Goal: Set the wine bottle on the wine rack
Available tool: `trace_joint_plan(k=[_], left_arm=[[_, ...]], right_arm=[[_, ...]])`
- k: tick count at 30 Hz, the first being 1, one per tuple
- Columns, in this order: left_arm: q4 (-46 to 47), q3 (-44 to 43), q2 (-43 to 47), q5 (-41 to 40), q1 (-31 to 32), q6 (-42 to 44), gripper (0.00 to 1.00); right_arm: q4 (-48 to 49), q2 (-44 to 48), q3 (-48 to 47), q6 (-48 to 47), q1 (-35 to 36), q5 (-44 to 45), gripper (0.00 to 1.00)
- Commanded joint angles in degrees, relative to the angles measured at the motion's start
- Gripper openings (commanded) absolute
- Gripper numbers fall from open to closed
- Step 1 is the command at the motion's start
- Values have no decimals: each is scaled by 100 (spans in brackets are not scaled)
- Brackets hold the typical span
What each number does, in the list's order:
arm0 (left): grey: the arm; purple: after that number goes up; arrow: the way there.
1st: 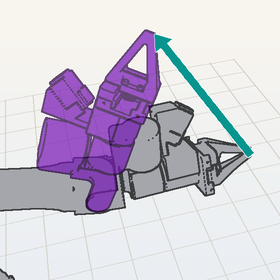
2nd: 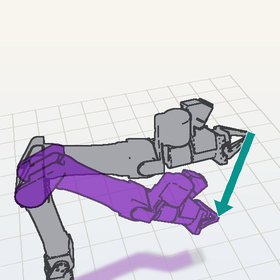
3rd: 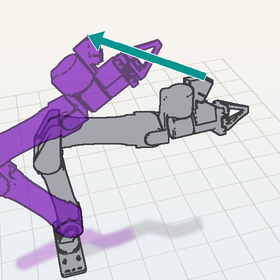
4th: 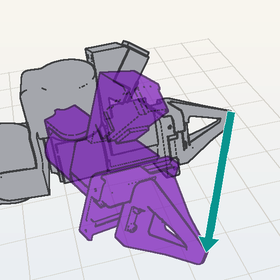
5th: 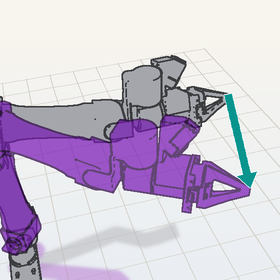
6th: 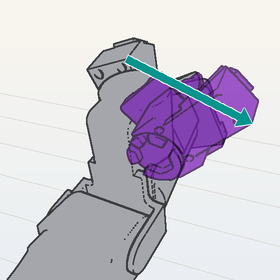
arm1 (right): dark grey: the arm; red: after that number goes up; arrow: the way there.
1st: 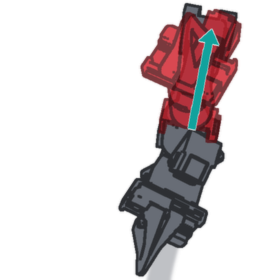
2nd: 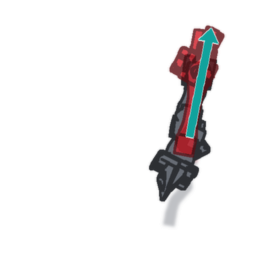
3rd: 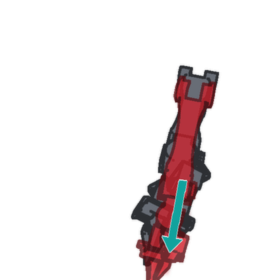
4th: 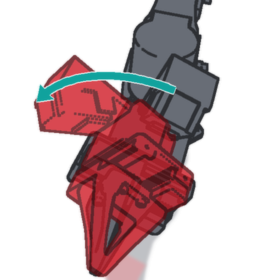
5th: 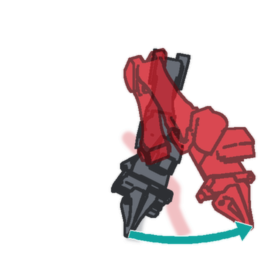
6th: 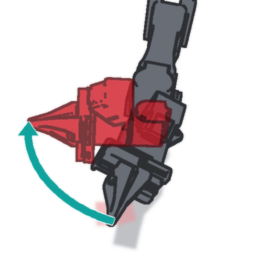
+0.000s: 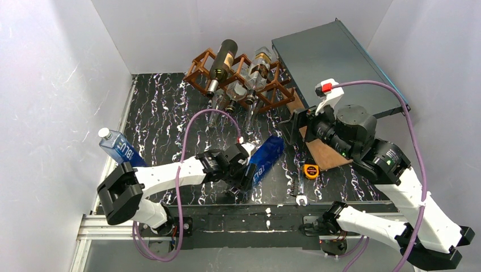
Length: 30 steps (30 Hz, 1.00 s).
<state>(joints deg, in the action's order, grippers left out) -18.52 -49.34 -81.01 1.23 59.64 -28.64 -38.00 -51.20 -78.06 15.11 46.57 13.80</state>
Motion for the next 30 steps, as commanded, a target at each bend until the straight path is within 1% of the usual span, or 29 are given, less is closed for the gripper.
trace_joint_plan(k=[1,4,6,9,11,14,19,23,26,30], left_arm=[[779,-225,424,721,-143,-848,0],[1098,-116,419,1078,-304,-1317,0],[1401,36,456,1173,-372,-1647,0],[2093,412,627,1180,-429,-2205,0],[2358,586,745,1104,-435,-2490,0],[2680,729,938,1013,-435,-2520,0],[3495,1067,1266,873,-435,-2633,0],[3762,1176,1323,755,-435,-2754,0],[4135,1321,1345,649,-431,-2973,0],[4487,1295,1333,557,-435,-3056,0]], right_arm=[[224,90,12,44,2,104,98],[214,114,17,36,1,116,98],[214,138,19,35,-1,130,98],[197,163,38,35,-1,149,98],[196,174,50,35,-6,145,98],[212,188,63,44,-1,125,98],[226,182,93,44,2,101,98],[251,194,131,53,1,79,99],[240,197,125,62,-5,72,98],[236,223,133,70,1,70,98]])
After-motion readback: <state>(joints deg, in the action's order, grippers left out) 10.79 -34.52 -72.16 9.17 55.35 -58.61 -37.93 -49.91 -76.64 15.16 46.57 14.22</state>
